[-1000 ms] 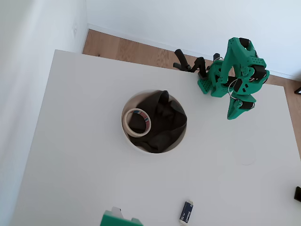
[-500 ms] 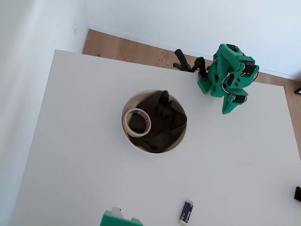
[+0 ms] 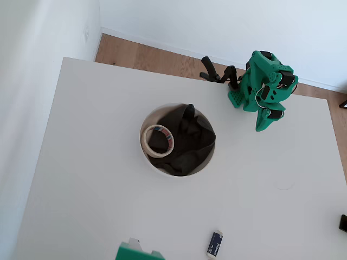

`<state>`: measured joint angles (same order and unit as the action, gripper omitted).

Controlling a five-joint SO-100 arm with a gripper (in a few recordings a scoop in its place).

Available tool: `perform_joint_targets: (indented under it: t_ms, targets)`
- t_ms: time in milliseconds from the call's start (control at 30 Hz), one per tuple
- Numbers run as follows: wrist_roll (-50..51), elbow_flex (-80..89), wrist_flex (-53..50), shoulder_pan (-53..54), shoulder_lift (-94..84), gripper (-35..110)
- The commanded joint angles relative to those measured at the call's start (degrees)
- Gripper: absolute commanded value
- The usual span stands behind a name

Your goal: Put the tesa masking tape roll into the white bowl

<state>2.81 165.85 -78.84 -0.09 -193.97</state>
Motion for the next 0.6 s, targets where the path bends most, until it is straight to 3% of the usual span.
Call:
perform_joint_targets:
  t_ms: [0, 567]
  targets:
    - [0.18, -0.09, -1.05, 0.18, -0.35, -8]
    - [0.09, -0.09, -1.05, 0.18, -0.35, -3]
